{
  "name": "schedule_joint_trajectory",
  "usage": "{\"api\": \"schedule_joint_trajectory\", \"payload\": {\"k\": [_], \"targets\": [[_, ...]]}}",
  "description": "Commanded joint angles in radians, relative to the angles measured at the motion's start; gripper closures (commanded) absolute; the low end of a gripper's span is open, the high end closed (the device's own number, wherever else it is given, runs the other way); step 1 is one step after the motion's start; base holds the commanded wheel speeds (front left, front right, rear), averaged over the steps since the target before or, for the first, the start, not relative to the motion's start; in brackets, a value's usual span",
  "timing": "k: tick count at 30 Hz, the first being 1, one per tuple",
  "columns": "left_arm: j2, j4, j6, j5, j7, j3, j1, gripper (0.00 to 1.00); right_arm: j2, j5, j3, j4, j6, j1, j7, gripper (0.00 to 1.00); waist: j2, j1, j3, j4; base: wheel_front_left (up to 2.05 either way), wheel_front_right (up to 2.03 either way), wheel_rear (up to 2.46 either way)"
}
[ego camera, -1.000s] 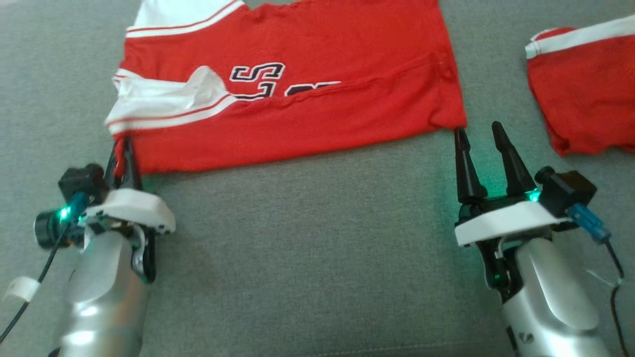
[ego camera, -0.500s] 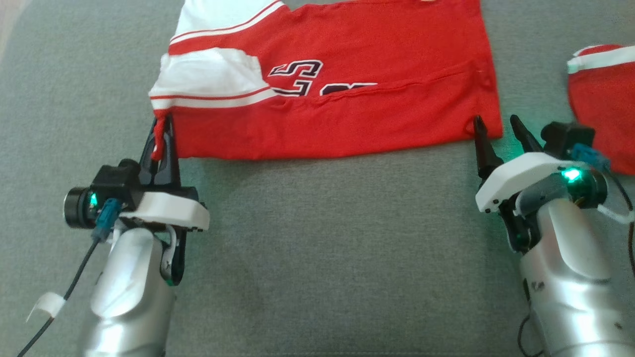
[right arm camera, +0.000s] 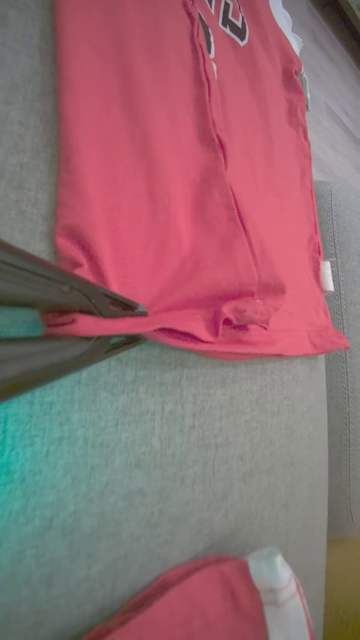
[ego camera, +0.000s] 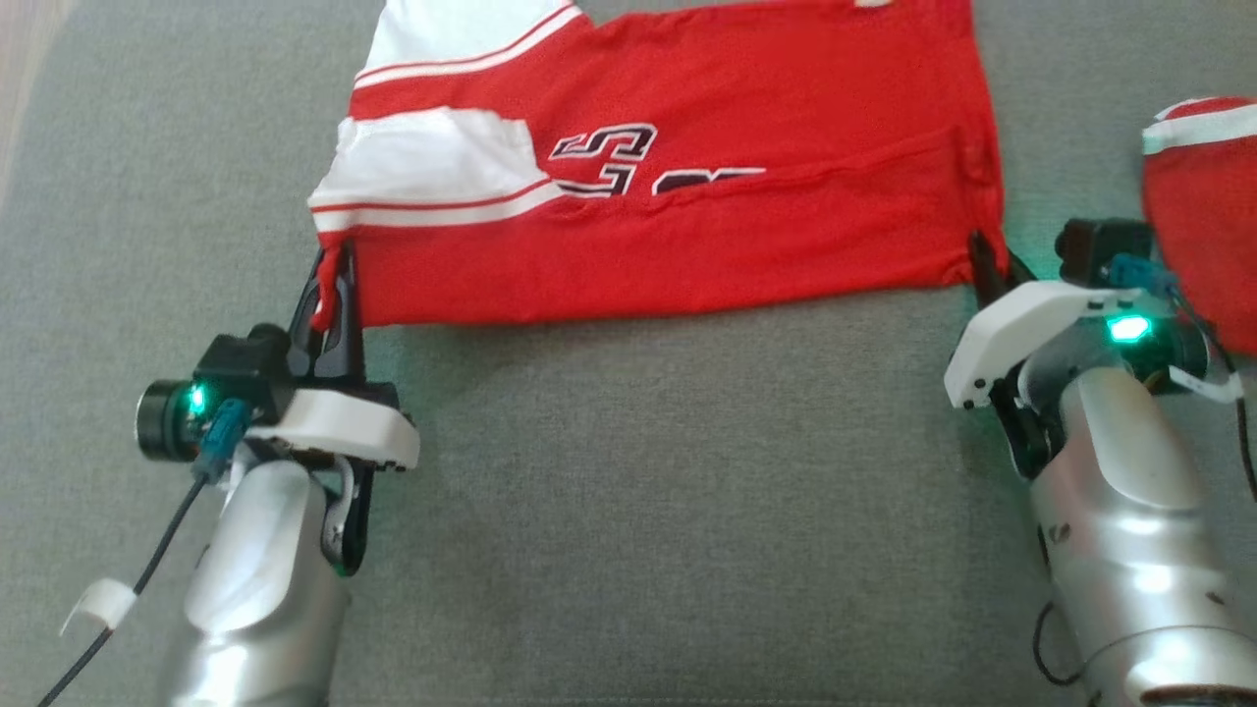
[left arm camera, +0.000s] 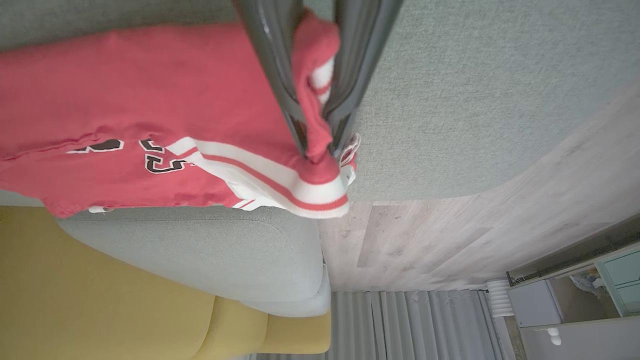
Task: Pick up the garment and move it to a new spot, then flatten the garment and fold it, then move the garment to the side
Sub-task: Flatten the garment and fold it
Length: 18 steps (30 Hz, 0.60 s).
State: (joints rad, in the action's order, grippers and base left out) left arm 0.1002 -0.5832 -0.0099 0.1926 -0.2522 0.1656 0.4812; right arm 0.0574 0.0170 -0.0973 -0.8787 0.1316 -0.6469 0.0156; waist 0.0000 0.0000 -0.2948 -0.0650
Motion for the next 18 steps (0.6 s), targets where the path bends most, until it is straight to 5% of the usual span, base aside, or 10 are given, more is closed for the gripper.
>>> {"api": "schedule_joint_trajectory", "payload": {"k": [1, 8, 18], "targets": [[0.039, 0.019, 0.000, -0.006, -0.009, -0.031, 0.003, 1.00, -0.007, 0.013, 0.002, 0.006, -0.001, 0.018, -0.010, 1.00, 0.0000, 0.0000, 0.014, 0.010, 0.00, 0.00, 0.00], [0.079, -0.032, -0.007, -0.008, 0.001, -0.025, -0.058, 1.00, -0.007, 0.021, -0.052, 0.012, -0.001, 0.072, -0.034, 1.00, 0.0000, 0.0000, 0.087, 0.050, 0.00, 0.00, 0.00], [0.124, -0.020, -0.048, 0.001, 0.099, 0.013, -0.206, 1.00, -0.007, -0.036, -0.075, 0.116, -0.001, 0.222, 0.082, 1.00, 0.0000, 0.0000, 0.184, 0.082, 0.00, 0.00, 0.00]]}}
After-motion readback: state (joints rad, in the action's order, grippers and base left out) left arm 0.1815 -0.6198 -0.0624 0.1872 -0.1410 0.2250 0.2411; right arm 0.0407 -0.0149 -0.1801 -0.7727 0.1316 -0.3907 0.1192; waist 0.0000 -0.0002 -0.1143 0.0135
